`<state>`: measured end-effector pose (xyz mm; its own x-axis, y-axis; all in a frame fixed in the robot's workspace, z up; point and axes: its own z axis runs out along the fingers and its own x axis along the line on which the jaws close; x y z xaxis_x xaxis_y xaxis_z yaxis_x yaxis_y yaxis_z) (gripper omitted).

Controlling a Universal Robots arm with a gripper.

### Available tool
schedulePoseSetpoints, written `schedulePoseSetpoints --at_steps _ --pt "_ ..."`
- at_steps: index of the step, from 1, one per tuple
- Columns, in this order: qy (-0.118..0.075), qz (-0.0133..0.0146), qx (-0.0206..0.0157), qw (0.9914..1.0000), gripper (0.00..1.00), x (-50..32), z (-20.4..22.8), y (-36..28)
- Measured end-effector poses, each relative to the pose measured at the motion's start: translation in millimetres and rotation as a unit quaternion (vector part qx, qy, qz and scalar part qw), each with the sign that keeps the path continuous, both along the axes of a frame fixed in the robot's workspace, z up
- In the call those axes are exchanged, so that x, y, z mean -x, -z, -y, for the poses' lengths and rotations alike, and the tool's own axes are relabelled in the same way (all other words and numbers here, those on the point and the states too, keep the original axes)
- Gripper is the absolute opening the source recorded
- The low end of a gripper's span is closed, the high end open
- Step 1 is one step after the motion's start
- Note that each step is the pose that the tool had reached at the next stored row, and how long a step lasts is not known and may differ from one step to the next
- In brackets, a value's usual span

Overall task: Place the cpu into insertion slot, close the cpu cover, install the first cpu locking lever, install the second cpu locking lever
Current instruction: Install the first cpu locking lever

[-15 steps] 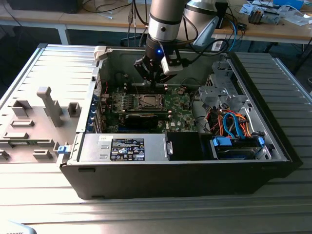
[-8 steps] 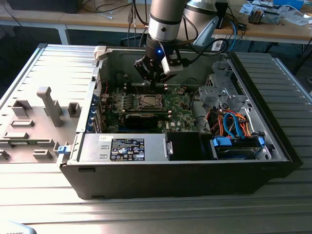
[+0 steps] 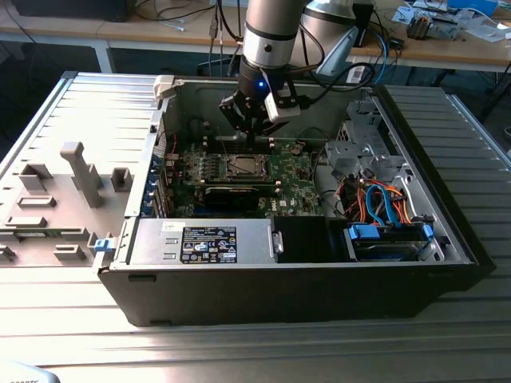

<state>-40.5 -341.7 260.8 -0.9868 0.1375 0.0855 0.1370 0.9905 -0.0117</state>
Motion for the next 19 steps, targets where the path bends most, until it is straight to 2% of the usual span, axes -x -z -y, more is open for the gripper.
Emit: schedulePoseSetpoints --at_steps 7,14,19 --pt "-0.005 0.0000 -0.0010 0.99999 0.11 0.0 0.0 0.0" --pt "-0.020 0.0000 -0.0034 0.99979 0.11 0.0 0.0 0.0" --pt "-0.036 -0.0001 -0.0035 0.99936 0.11 0.0 0.0 0.0"
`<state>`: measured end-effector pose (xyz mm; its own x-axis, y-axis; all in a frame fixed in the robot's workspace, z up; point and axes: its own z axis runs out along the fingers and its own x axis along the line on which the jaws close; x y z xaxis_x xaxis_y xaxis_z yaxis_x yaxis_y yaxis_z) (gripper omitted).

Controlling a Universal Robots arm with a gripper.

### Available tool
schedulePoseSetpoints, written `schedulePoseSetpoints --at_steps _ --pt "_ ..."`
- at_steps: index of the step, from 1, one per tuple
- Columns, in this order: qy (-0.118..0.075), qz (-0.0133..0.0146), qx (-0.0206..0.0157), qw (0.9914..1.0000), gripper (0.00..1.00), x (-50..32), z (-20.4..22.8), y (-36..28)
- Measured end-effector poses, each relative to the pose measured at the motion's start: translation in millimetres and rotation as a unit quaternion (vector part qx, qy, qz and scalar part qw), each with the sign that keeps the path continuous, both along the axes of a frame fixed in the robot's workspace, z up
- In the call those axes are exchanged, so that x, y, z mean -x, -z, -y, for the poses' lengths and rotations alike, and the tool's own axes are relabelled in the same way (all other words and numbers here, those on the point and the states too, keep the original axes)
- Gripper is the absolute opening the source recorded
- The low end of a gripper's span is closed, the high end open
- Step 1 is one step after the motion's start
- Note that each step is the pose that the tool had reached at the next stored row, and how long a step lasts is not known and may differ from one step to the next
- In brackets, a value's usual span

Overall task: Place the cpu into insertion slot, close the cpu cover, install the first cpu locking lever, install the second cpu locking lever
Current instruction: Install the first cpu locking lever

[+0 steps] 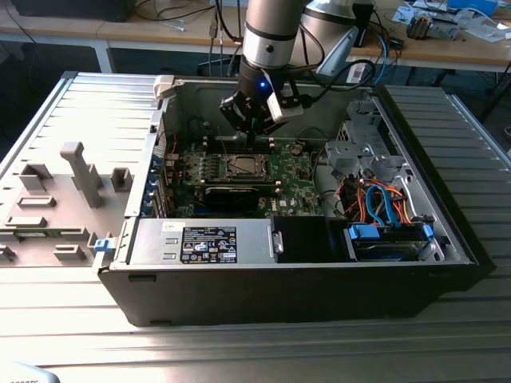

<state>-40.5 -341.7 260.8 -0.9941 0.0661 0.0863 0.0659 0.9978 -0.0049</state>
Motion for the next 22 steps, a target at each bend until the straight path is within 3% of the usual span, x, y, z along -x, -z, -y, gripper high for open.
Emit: schedulePoseSetpoints --at_steps 6,7,8,9,11,13,14,17,22 --pt "-0.006 0.0001 0.0000 0.99998 0.11 0.0 0.0 0.0" --pt "-0.005 0.0033 0.0000 0.99998 0.11 0.0 -0.1 0.1" --pt "-0.006 0.0089 0.0001 0.99994 0.11 0.0 0.0 0.1" --pt "-0.006 0.0173 0.0001 0.99984 0.11 0.0 0.0 0.4" --pt "-0.006 0.0252 0.0001 0.99967 0.11 0.0 0.0 0.7" --pt "-0.006 0.0308 0.0001 0.99951 0.11 0.0 0.0 0.8" --pt "-0.006 0.0373 0.0002 0.99929 0.11 0.0 0.0 1.1" --pt "-0.006 0.0501 0.0002 0.99873 0.11 0.0 -0.1 1.5" --pt "-0.006 0.0513 0.0003 0.99867 0.11 0.0 0.0 1.5"
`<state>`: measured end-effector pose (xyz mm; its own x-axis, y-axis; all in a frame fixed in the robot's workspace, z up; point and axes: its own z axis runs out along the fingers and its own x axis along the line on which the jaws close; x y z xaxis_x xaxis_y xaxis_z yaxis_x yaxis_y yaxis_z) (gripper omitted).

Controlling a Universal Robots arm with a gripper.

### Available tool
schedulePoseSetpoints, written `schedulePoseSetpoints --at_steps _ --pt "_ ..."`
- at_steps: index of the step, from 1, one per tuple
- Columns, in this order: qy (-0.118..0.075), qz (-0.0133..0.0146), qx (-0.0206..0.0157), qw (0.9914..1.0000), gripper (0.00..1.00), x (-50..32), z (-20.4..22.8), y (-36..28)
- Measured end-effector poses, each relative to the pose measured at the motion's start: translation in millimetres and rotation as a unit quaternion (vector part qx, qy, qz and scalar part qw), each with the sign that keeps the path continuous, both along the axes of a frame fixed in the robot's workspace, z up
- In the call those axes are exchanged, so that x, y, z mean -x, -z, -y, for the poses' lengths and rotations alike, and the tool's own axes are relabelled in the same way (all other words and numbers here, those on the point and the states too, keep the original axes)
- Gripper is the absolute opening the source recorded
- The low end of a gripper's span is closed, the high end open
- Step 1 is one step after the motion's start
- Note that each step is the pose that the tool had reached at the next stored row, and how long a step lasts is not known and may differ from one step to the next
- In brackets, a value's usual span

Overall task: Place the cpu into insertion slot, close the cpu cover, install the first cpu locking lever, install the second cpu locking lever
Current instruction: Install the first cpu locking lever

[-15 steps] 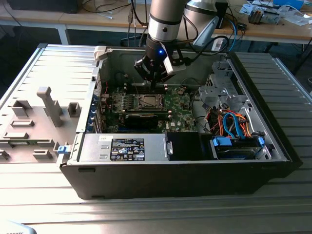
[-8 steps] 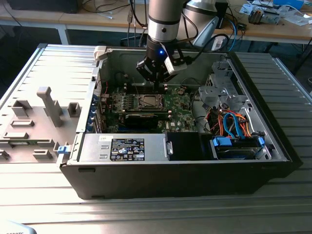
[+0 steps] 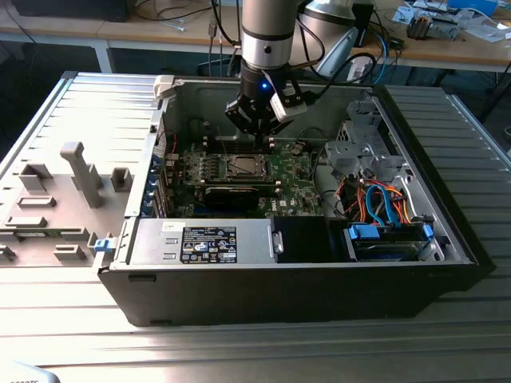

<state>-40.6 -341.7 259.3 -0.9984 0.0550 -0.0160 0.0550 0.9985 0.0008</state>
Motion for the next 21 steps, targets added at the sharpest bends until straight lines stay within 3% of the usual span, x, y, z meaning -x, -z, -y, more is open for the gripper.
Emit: schedulePoseSetpoints --at_steps 21 --pt "-0.007 0.0000 -0.0004 0.99998 0.11 0.1 0.0 -0.6"
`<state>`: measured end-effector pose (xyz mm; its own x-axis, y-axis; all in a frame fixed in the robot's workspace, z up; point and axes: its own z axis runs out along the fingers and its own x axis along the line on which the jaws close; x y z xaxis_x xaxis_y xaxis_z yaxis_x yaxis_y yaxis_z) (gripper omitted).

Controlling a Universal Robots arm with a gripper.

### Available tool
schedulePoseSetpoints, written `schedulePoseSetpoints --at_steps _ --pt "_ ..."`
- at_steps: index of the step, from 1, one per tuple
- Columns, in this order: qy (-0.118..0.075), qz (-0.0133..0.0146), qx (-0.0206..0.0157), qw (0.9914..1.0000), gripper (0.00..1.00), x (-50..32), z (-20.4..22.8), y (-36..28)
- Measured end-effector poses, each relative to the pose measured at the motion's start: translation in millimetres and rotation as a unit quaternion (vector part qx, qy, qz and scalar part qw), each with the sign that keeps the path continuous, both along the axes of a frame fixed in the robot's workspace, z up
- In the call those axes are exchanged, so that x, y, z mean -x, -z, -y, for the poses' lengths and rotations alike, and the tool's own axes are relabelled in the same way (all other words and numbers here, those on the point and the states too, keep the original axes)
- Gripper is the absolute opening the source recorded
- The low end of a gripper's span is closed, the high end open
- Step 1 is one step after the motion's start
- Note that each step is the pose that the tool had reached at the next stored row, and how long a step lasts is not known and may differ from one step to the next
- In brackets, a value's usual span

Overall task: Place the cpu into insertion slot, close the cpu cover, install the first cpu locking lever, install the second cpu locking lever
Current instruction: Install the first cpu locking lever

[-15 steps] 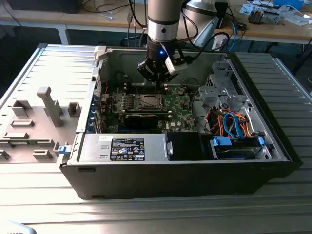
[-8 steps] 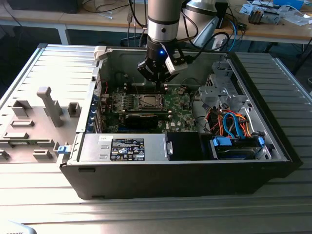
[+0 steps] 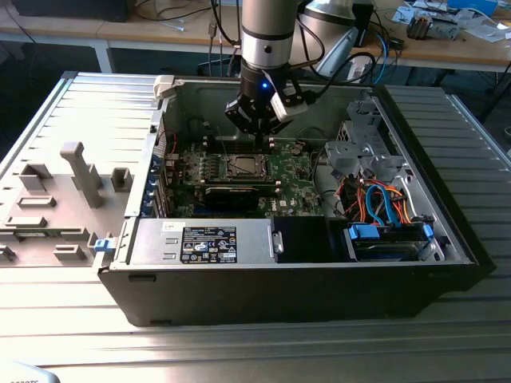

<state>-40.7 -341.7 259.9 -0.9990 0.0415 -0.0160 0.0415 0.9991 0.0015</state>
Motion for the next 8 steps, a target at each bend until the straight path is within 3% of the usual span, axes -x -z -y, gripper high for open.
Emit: schedulePoseSetpoints --at_steps 8 --pt "-0.001 0.0000 -0.0005 1.00000 0.11 1.0 0.0 0.0"
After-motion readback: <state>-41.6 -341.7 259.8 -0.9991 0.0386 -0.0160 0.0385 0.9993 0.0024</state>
